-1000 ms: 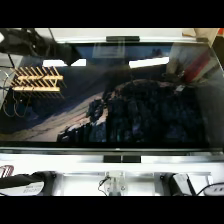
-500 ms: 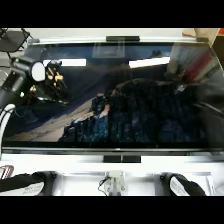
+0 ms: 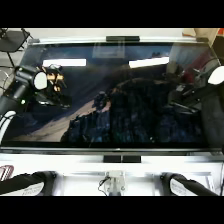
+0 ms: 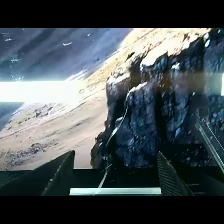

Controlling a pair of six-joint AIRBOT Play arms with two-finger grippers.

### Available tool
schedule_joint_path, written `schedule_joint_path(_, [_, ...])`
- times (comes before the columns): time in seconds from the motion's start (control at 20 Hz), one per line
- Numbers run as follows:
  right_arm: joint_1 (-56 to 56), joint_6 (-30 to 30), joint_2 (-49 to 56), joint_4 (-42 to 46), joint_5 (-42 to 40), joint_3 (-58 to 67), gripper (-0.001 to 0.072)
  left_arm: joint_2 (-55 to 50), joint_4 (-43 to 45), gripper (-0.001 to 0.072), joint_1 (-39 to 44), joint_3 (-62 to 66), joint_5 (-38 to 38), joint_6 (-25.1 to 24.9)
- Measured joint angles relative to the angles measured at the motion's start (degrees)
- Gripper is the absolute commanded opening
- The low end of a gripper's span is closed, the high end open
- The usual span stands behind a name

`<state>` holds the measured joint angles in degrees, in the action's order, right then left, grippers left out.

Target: Fold the shirts.

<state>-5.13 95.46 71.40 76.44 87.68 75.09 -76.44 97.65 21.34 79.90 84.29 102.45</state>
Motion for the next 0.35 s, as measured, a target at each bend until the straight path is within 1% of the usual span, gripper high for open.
schedule_joint_path(0.35, [0.28, -0.15, 0.52, -0.55, -0.11, -0.02, 0.0673, -0.02, 0.07, 0.0610, 0.00, -0.15, -0.26, 0.09])
